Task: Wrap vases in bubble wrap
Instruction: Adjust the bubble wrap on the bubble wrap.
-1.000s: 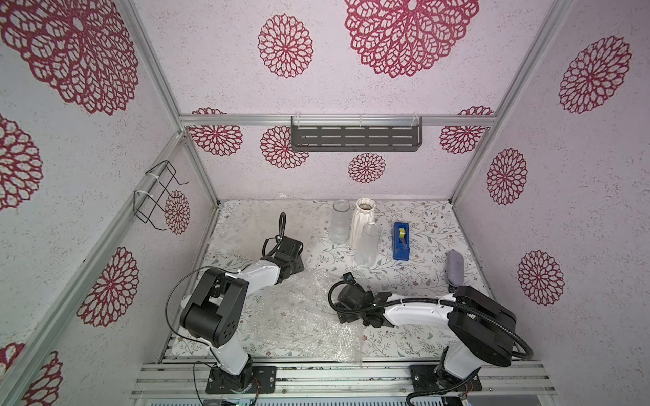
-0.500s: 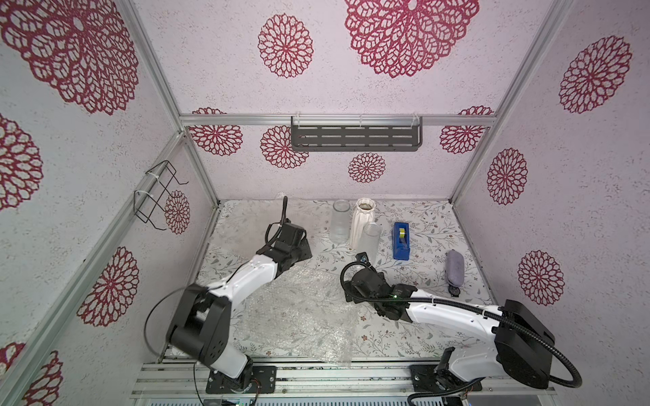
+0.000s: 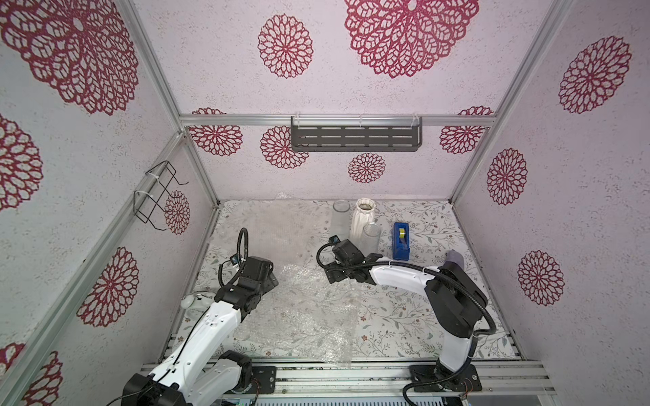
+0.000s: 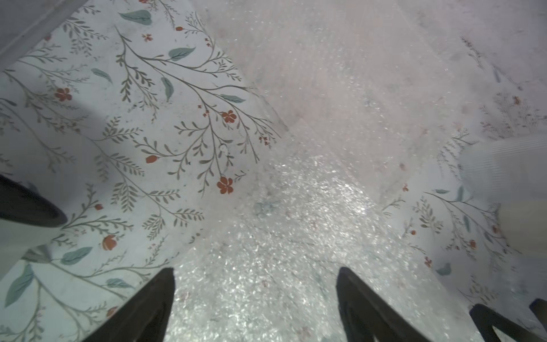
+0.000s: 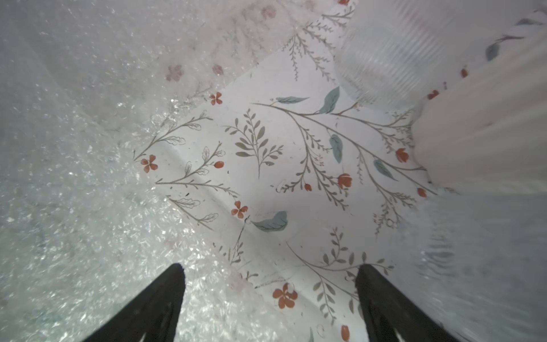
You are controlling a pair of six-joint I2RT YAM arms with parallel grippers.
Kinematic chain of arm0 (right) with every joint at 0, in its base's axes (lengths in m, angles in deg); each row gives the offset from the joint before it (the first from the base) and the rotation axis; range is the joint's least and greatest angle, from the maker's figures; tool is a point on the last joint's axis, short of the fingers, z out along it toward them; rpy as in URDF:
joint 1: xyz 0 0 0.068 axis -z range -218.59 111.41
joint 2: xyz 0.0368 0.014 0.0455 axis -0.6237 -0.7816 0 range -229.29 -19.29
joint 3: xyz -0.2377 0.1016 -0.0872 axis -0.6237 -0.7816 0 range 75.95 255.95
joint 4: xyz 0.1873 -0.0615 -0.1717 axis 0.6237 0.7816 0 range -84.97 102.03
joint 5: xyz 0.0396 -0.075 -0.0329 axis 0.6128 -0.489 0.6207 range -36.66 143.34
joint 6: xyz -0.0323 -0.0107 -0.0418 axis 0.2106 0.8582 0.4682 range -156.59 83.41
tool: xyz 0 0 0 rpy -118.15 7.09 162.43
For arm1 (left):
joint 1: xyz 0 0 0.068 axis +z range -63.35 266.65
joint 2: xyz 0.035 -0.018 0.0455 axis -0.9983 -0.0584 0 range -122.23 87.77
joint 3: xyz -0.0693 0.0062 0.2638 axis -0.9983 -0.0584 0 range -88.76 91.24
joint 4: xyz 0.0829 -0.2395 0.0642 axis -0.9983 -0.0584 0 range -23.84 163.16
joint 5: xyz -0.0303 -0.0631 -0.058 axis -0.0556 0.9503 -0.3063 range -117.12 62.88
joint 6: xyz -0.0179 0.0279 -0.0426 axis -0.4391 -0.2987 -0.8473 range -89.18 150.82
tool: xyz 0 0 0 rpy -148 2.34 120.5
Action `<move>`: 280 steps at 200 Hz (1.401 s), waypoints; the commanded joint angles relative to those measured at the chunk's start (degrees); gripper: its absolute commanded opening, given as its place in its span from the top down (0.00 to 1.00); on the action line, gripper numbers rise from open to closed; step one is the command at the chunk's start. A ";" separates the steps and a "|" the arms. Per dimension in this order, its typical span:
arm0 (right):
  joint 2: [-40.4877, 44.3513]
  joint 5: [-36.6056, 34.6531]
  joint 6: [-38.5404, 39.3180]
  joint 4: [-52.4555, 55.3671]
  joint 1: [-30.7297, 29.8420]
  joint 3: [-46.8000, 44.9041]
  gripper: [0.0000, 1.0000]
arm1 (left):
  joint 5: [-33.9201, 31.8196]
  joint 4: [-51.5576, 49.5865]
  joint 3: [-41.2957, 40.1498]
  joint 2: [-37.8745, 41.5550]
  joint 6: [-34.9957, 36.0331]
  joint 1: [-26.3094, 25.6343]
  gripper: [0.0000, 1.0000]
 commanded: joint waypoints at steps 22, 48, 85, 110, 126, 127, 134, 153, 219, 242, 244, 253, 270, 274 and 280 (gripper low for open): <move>-4.36 6.12 1.20 -0.64 -0.09 3.99 0.10 | 8.47 6.84 -2.99 -5.55 3.83 7.63 0.02; -6.45 9.08 1.13 -0.70 -0.09 5.63 0.15 | 12.74 10.64 -4.86 -7.85 3.78 10.30 0.01; -6.69 9.17 0.13 -1.89 -0.17 3.85 0.22 | 19.71 16.75 -7.36 -13.58 2.94 12.64 0.15; -5.65 10.13 0.16 -2.49 -0.24 1.36 0.30 | 21.70 18.50 -7.07 -16.10 2.83 12.68 0.33; -3.95 10.17 -0.27 -4.21 -0.65 -1.79 0.38 | 21.95 19.47 -6.48 -16.99 3.10 12.67 0.46; -3.84 10.17 -0.33 -4.39 -0.72 -2.03 0.39 | 22.00 19.53 -6.37 -17.02 3.11 12.71 0.46; -2.81 9.90 -1.00 -5.49 -0.94 -3.74 0.43 | 22.59 20.06 -5.99 -17.22 3.42 12.67 0.52; 0.56 8.86 -3.00 -8.22 -1.94 -8.58 0.53 | 23.41 20.44 -4.20 -17.57 3.83 12.41 0.68; 9.54 -2.09 -9.47 -12.85 -10.15 -18.24 0.75 | 19.52 13.28 12.64 -19.74 7.32 7.24 1.00; 11.07 -2.76 -10.68 -14.27 -10.53 -19.58 0.78 | 21.23 13.26 19.66 -24.92 10.48 5.87 1.00; 11.11 -2.76 -10.74 -14.37 -10.47 -19.65 0.78 | 21.21 13.23 20.21 -25.41 10.78 5.72 1.00; 11.29 -2.86 -10.84 -14.74 -10.59 -19.76 0.78 | 21.33 13.31 22.83 -28.02 11.72 5.20 1.00; 10.85 -1.65 -10.65 -16.07 -10.57 -19.69 0.79 | 22.12 12.67 27.50 -33.33 12.42 4.91 1.00; 10.63 -1.19 -10.47 -16.47 -10.59 -19.63 0.78 | 22.41 12.45 28.75 -34.60 12.64 4.87 1.00; 10.32 -0.83 -10.41 -17.01 -10.81 -19.63 0.79 | 22.69 12.31 30.19 -36.33 12.87 4.85 0.99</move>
